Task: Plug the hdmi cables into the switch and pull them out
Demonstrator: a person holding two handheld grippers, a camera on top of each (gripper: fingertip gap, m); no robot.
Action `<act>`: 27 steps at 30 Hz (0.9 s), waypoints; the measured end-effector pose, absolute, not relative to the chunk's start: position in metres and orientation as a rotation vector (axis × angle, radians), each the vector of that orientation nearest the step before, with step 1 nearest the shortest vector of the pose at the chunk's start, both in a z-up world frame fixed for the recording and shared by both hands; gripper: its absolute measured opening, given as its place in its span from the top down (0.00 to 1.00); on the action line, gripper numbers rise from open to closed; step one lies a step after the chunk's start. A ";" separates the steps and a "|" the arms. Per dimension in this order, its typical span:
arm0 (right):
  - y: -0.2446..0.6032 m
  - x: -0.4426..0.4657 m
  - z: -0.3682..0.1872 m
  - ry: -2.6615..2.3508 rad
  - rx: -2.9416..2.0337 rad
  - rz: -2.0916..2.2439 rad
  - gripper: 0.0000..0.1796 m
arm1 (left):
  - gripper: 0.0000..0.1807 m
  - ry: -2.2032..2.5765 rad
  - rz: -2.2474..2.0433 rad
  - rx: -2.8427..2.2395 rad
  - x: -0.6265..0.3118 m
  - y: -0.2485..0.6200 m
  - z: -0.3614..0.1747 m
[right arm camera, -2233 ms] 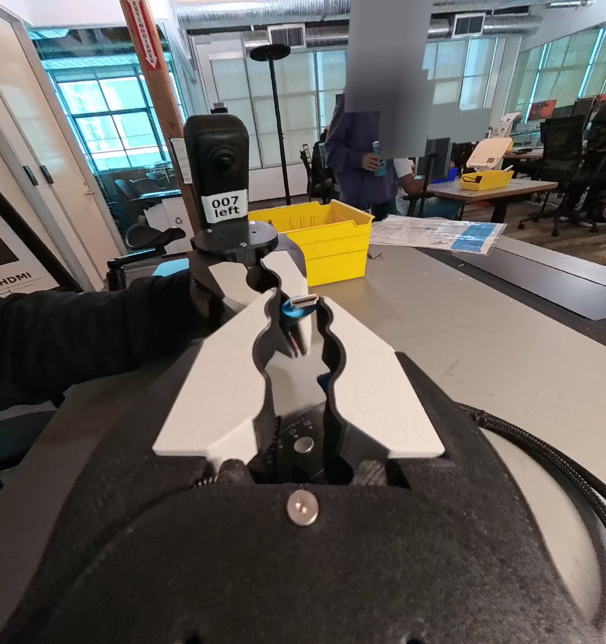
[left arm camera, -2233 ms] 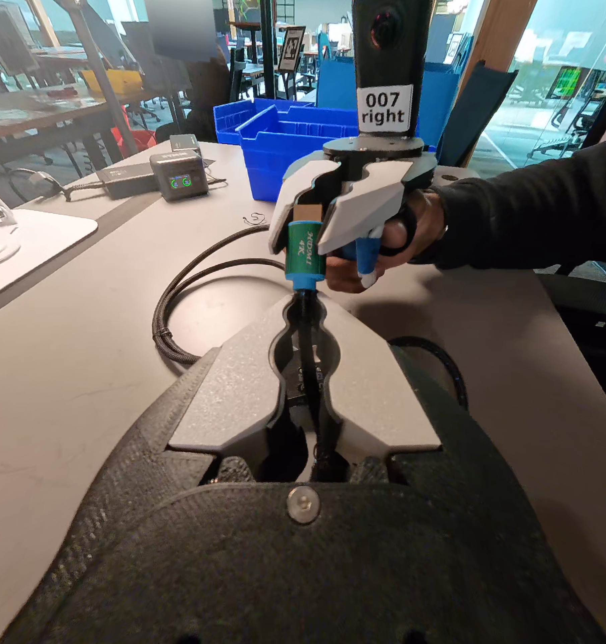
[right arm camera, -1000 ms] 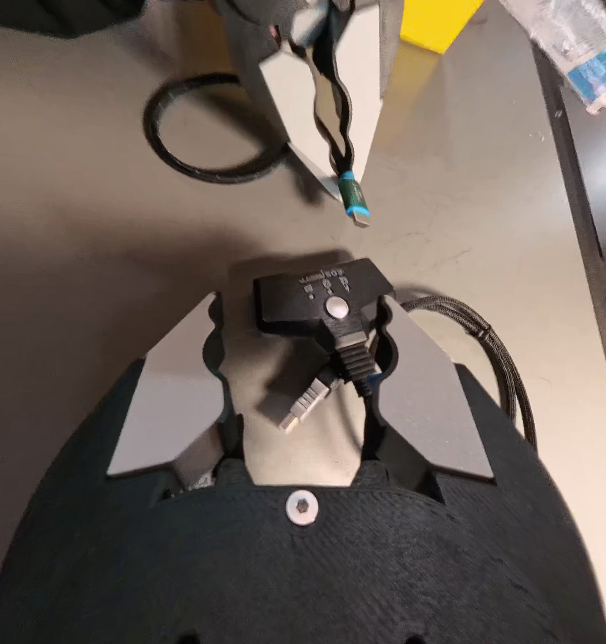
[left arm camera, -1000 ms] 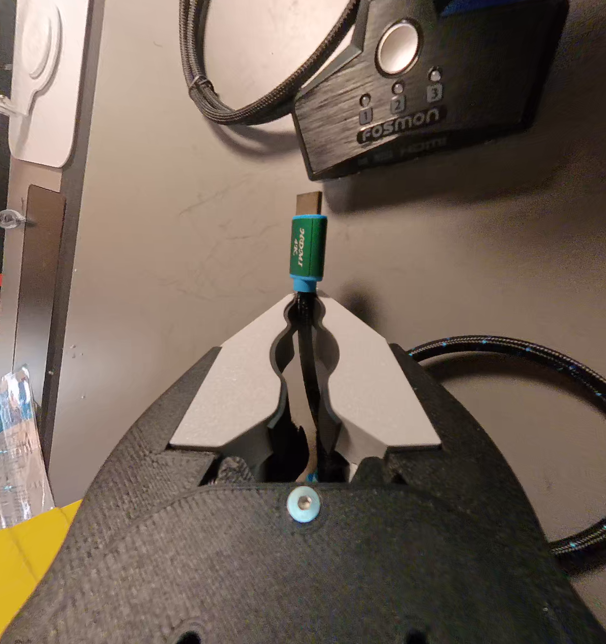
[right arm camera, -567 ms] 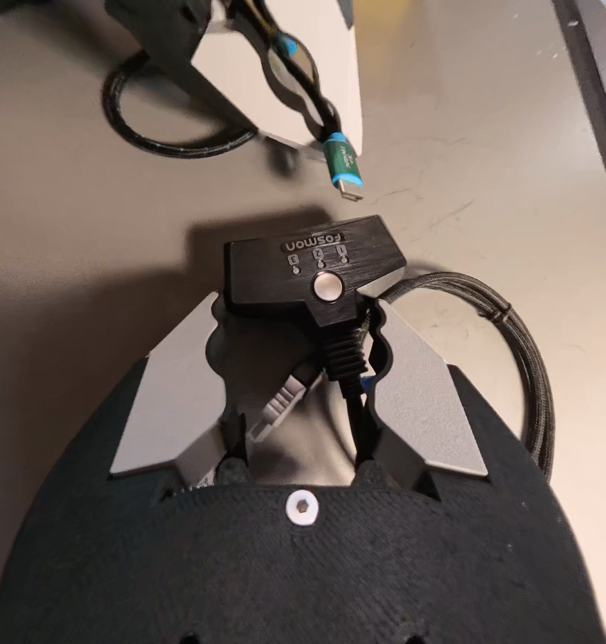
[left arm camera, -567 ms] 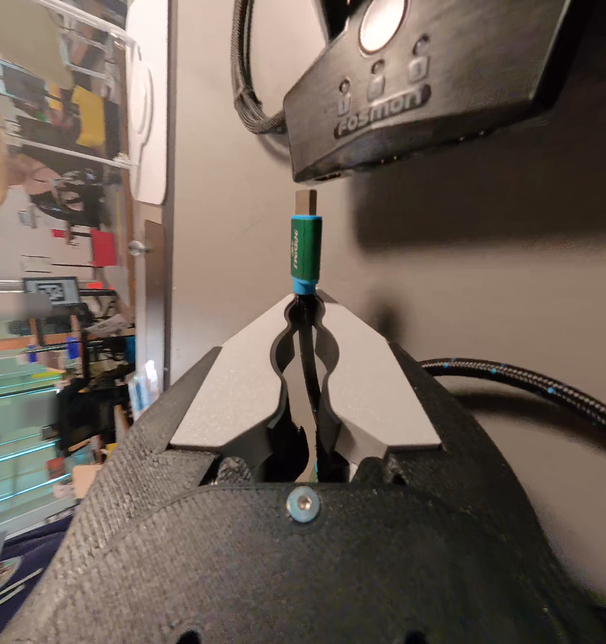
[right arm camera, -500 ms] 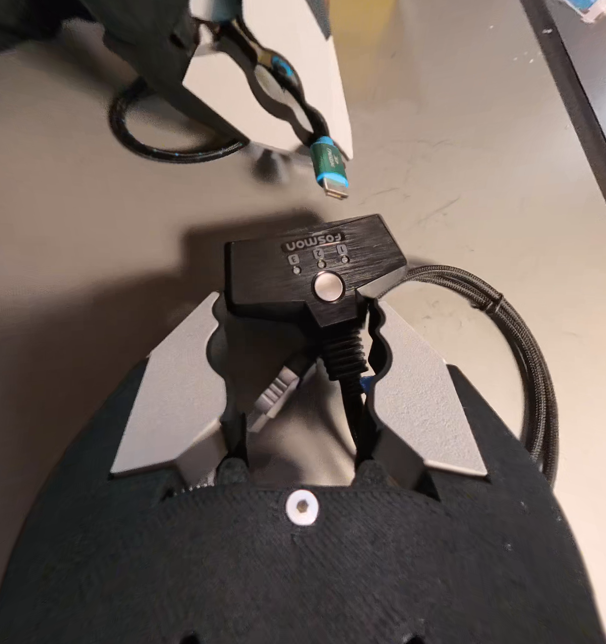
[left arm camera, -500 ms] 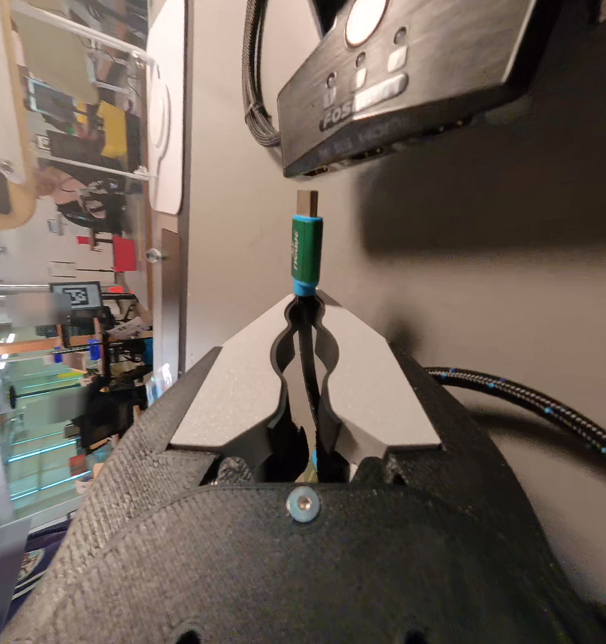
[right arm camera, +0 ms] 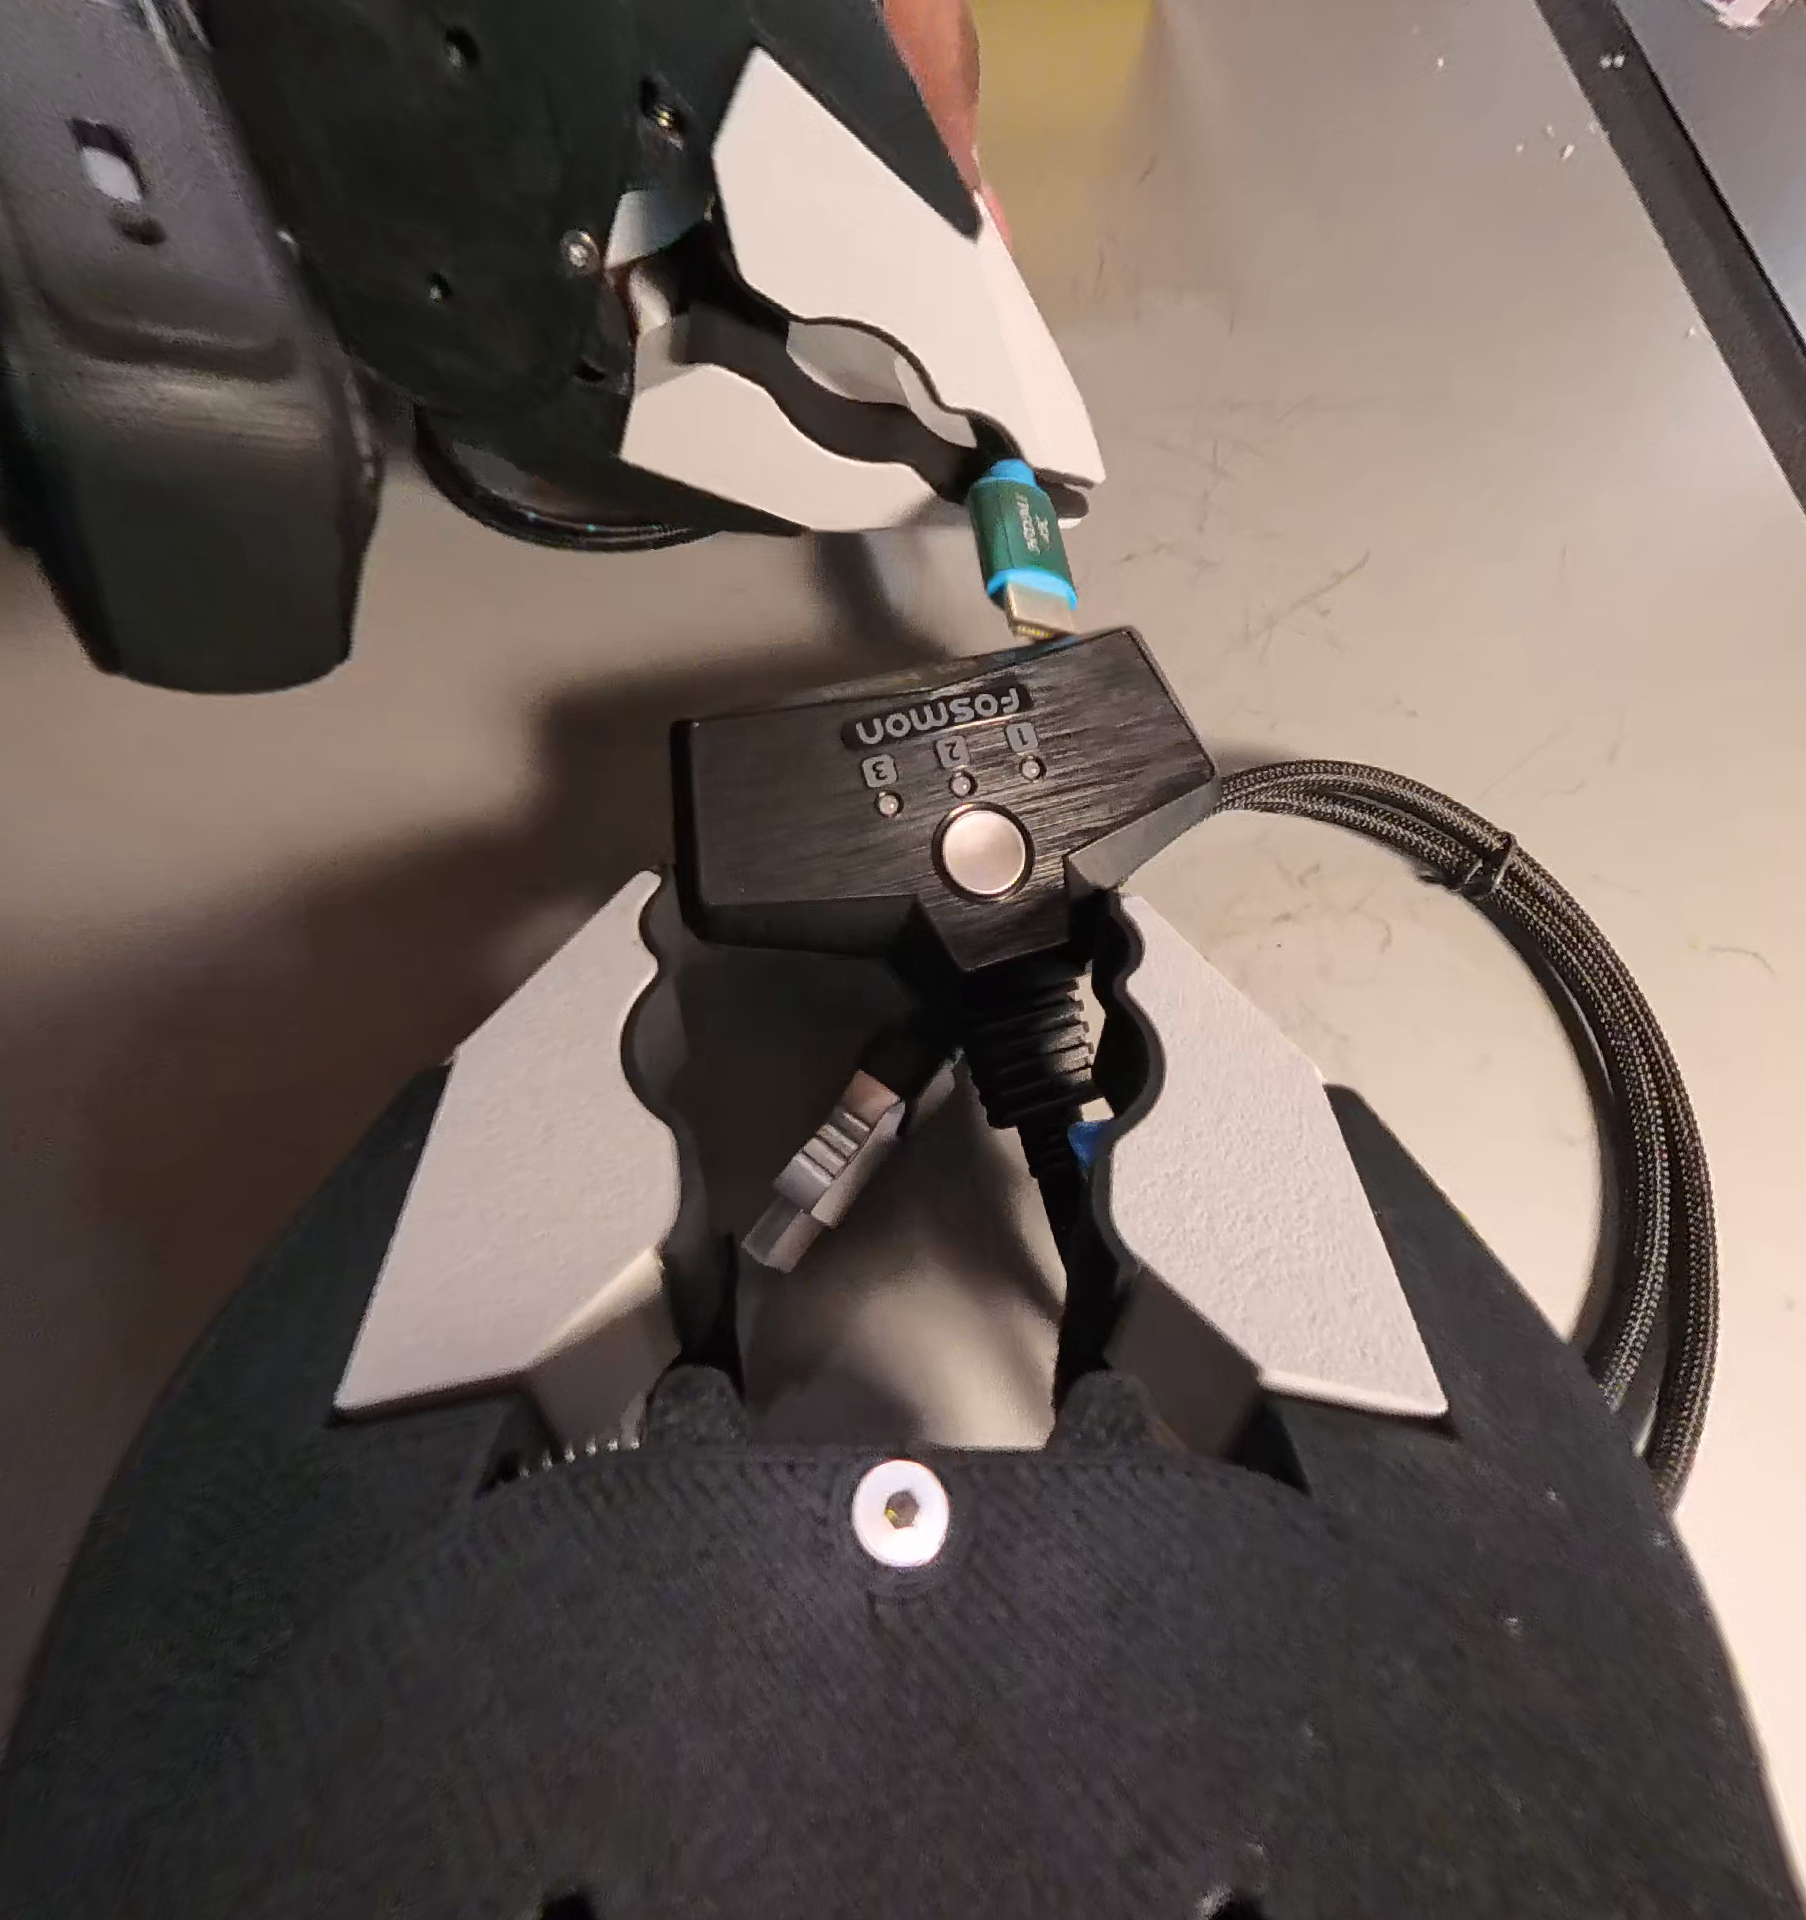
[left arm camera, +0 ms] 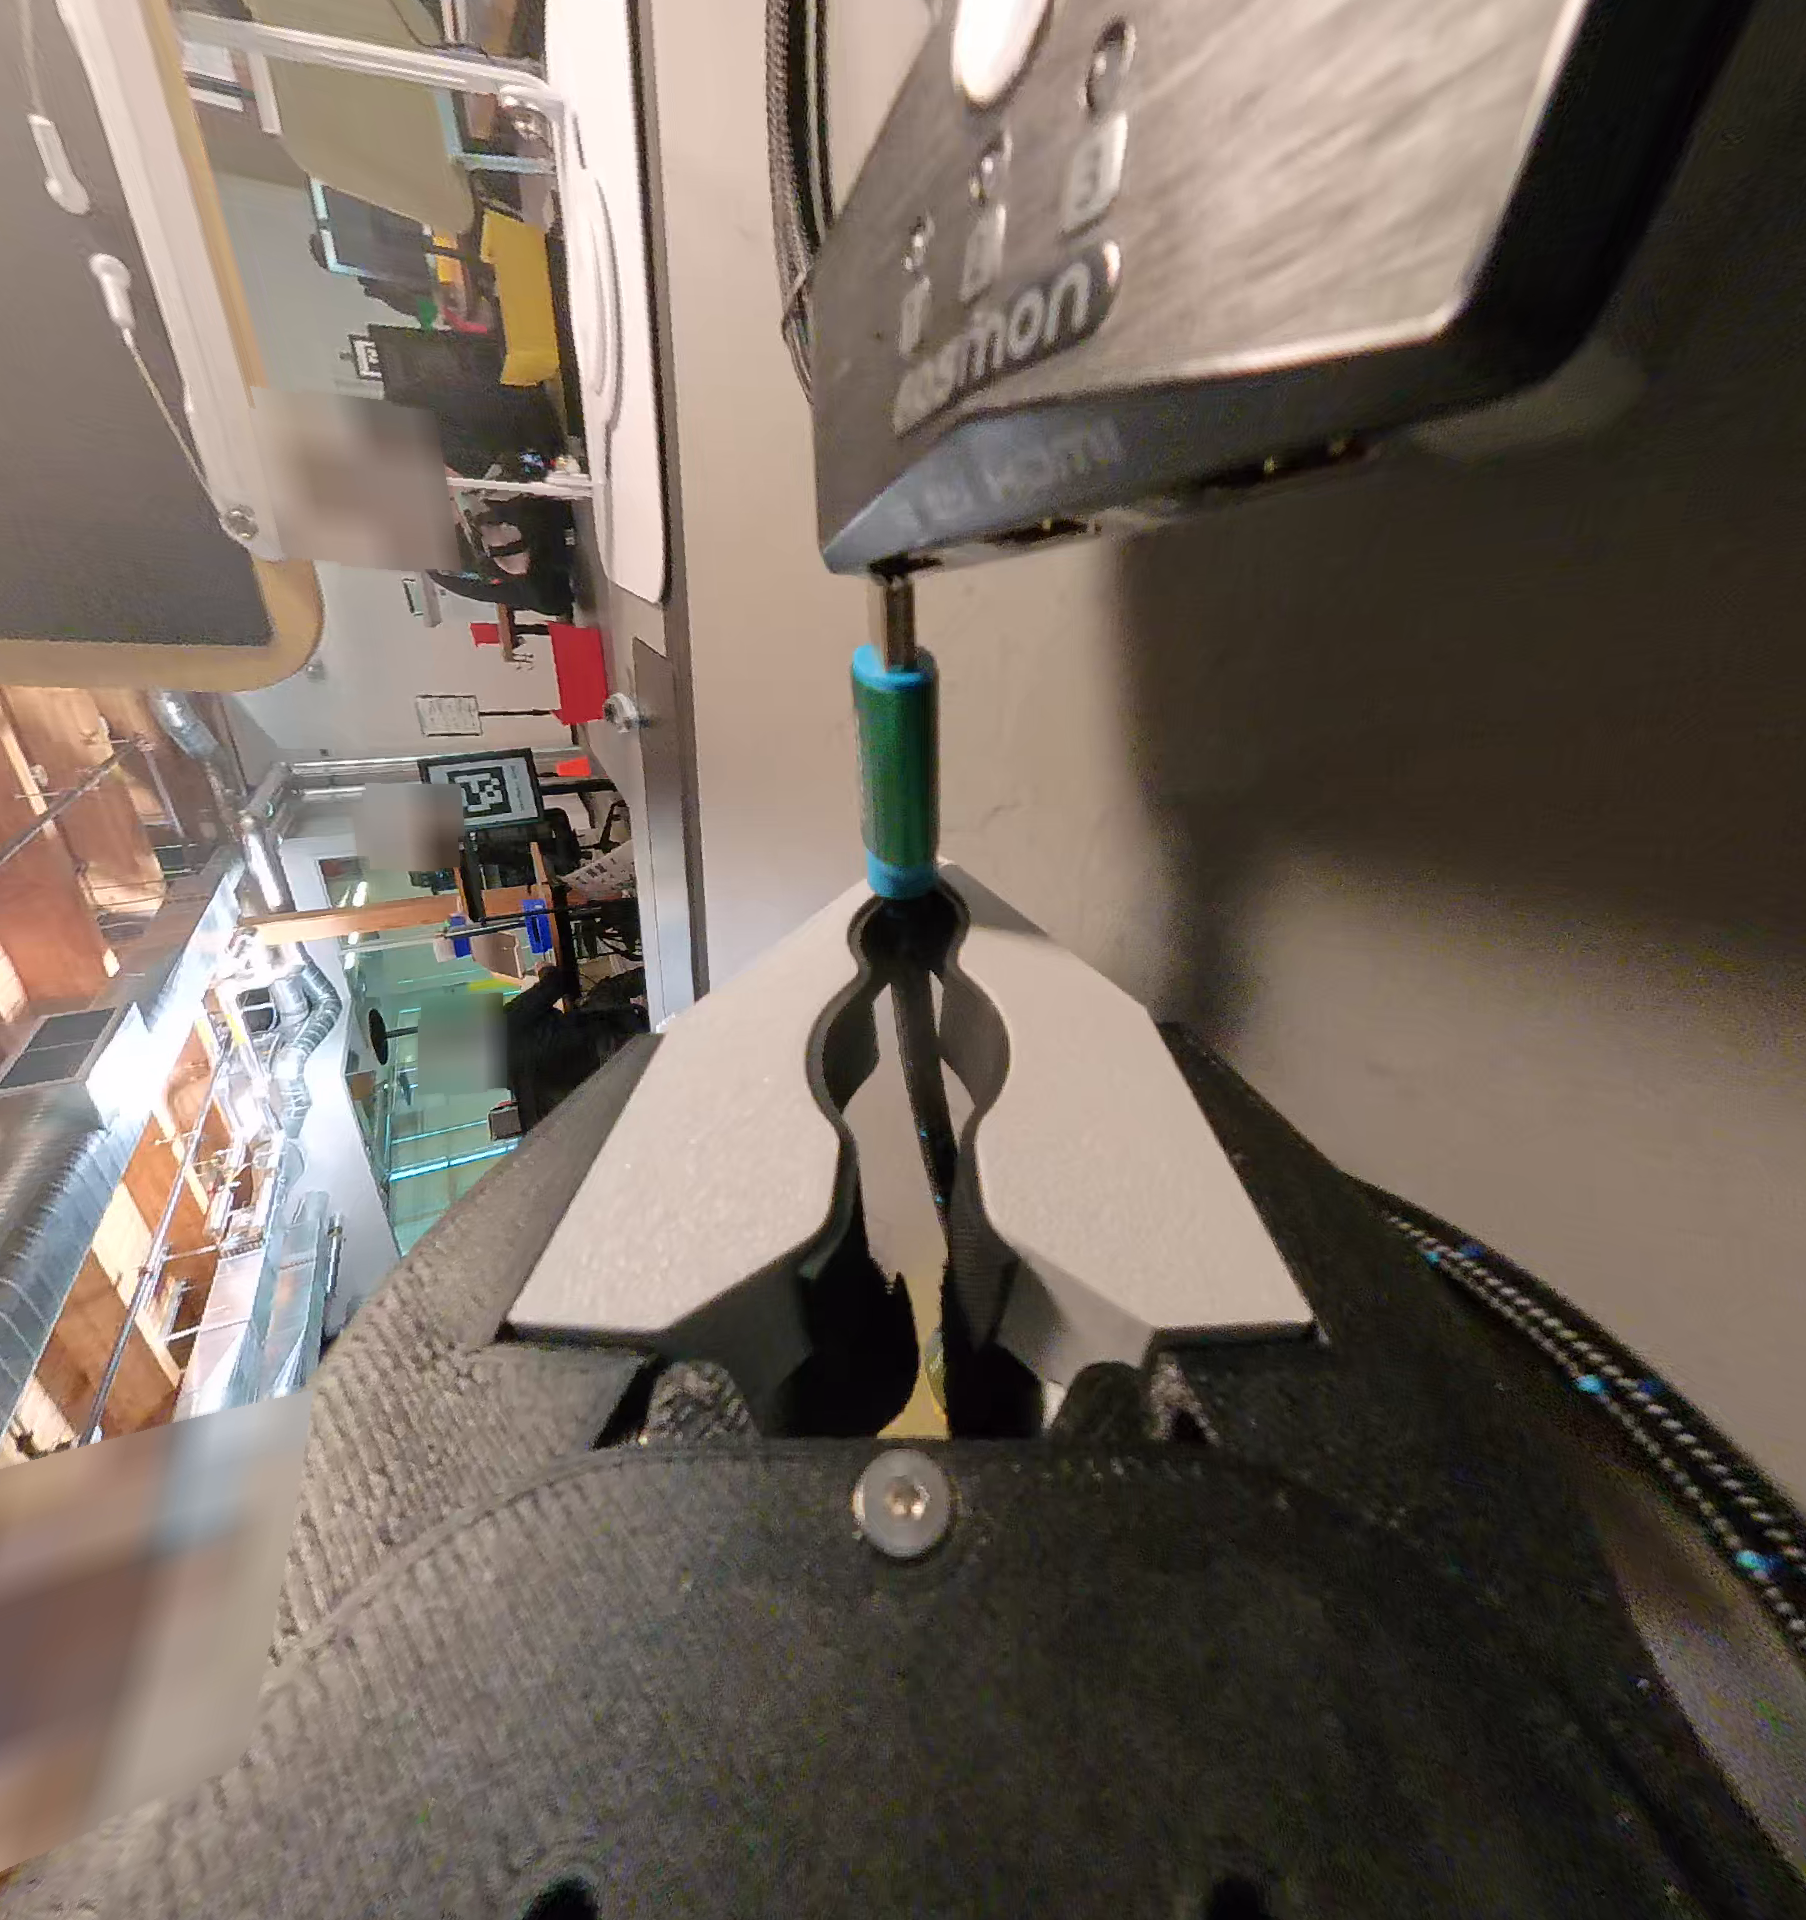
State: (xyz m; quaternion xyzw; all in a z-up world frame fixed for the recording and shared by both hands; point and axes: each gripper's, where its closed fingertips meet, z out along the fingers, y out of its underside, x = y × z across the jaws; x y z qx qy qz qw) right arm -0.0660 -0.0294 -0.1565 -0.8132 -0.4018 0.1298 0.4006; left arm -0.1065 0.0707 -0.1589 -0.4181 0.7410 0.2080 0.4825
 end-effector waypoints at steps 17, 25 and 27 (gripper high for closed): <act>-0.031 -0.068 -0.157 -1.024 -2.059 0.335 0.54 | 0.73 1.763 -0.630 -1.426 -0.109 0.028 -0.143; -0.032 -0.070 -0.157 -1.039 -2.057 0.328 0.55 | 0.66 1.868 -0.760 -1.583 -0.123 0.015 -0.163; -0.033 -0.070 -0.157 -1.044 -2.056 0.332 0.54 | 0.65 1.879 -0.798 -1.552 -0.121 0.008 -0.157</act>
